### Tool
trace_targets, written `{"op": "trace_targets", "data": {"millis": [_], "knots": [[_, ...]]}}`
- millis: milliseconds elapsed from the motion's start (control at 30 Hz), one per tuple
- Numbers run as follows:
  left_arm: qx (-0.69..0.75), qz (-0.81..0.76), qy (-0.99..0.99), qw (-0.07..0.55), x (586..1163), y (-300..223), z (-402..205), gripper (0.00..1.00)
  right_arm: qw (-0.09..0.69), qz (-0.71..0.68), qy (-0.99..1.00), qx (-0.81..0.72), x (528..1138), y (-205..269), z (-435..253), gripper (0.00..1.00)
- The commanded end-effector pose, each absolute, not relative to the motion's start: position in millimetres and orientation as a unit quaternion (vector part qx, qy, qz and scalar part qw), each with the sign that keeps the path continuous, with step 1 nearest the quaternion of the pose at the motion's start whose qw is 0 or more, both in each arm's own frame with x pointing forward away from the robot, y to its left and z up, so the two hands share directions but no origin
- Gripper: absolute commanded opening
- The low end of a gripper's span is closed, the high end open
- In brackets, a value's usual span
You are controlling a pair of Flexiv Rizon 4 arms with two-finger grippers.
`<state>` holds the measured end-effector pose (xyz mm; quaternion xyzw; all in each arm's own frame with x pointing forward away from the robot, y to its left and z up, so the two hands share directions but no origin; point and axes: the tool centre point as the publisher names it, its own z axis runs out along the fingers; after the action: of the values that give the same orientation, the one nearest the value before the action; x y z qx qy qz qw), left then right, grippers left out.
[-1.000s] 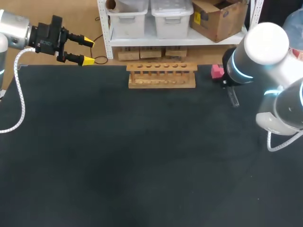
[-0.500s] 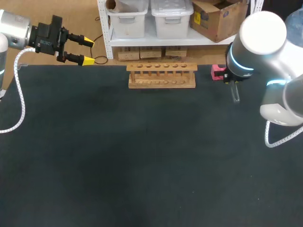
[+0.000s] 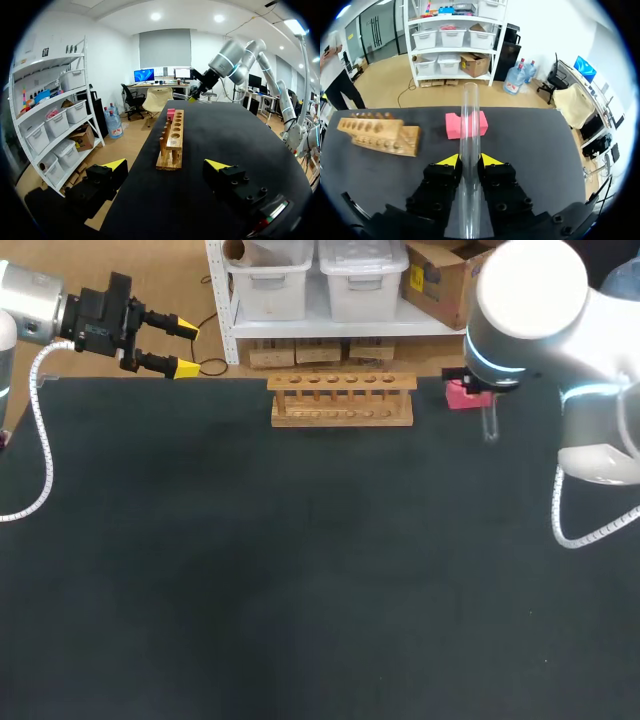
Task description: Grasp the test tube, adjust it, and insert it.
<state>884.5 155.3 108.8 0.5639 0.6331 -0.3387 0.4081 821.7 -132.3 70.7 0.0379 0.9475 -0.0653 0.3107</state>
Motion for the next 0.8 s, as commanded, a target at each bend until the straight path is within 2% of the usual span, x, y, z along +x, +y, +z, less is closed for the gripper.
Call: {"op": "trace_targets", "data": {"millis": [33, 800], "knots": [[0.564, -0.338, 0.633, 0.409, 884, 155, 108, 1.0, 0.333, -0.072, 0.939, 0.041, 794, -120, 96, 0.0], [0.564, -0.338, 0.633, 0.409, 884, 155, 108, 1.0, 0.339, -0.037, 0.94, 0.014, 775, -41, 111, 0.0]]}}
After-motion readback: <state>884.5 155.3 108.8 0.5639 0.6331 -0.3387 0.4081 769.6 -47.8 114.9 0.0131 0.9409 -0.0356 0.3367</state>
